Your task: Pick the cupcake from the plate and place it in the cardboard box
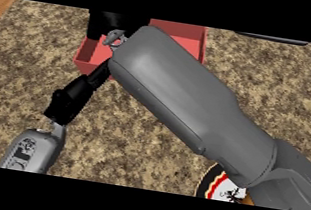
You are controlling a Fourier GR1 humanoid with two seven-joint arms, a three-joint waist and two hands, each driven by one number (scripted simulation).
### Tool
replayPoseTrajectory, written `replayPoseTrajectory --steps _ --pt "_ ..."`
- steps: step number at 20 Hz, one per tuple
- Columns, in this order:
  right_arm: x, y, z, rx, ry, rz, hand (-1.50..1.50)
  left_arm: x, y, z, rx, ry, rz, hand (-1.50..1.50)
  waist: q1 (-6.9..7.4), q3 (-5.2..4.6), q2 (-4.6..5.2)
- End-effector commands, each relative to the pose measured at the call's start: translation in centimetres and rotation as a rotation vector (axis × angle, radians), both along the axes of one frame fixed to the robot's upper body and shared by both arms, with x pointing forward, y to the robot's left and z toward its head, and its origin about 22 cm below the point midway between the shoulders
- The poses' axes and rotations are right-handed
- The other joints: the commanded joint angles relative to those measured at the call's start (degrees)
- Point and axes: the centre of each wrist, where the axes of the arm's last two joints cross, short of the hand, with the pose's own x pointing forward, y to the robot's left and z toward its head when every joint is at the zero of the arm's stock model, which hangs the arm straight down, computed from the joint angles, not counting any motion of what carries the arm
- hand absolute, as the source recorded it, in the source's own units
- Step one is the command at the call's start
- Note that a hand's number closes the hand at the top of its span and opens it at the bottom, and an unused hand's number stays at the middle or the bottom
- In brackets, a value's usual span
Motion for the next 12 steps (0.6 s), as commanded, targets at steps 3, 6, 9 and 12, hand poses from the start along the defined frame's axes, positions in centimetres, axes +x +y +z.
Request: replayPoseTrajectory --steps 3,6,9,12 --pt "3.4 -1.5 -2.5 -0.027 0.055 -0.075 1.50 -0.5 -0.6 0.0 0.009 0.008 -0.030 0.00 1.64 -0.04 0.39" --pt "4.1 -2.2 -3.9 -0.041 0.065 -0.093 1.50 -1.3 -2.2 0.3 0.014 0.005 -0.035 0.00 1.51 -0.01 0.25" --pt "5.3 -4.3 -7.4 -0.038 0.120 -0.119 1.50 -0.9 1.2 0.1 0.020 -0.026 -0.028 0.00 2.83 -0.06 0.88" --pt "6.1 -5.3 -7.5 0.162 0.189 -0.159 -1.50 -0.1 -0.4 -0.1 0.018 -0.028 -0.030 0.00 2.24 0.00 1.18"
